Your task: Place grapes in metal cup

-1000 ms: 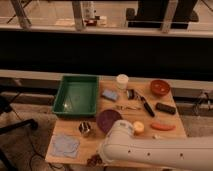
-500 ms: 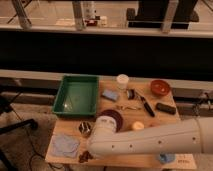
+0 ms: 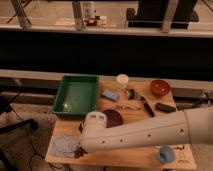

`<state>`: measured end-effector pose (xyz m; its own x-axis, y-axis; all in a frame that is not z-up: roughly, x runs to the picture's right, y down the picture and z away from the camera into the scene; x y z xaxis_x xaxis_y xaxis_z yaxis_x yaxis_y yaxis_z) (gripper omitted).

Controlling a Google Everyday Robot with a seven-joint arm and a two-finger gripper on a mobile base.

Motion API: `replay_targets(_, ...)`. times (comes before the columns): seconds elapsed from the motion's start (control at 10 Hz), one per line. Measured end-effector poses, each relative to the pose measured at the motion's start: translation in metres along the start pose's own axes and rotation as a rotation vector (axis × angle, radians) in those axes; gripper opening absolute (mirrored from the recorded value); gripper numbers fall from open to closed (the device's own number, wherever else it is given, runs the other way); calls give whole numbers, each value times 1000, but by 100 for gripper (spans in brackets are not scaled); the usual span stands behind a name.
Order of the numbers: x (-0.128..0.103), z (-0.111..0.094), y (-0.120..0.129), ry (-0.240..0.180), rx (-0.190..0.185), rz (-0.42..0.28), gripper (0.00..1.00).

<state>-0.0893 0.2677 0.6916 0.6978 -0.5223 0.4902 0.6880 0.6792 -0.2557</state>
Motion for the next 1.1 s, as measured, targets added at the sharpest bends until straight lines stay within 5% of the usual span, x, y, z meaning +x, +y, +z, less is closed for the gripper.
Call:
replay_targets(0.9,6,-11,-24,28,37,-29,0)
replay_targets(1.1,9,-12,-30,-11,40,-18,0)
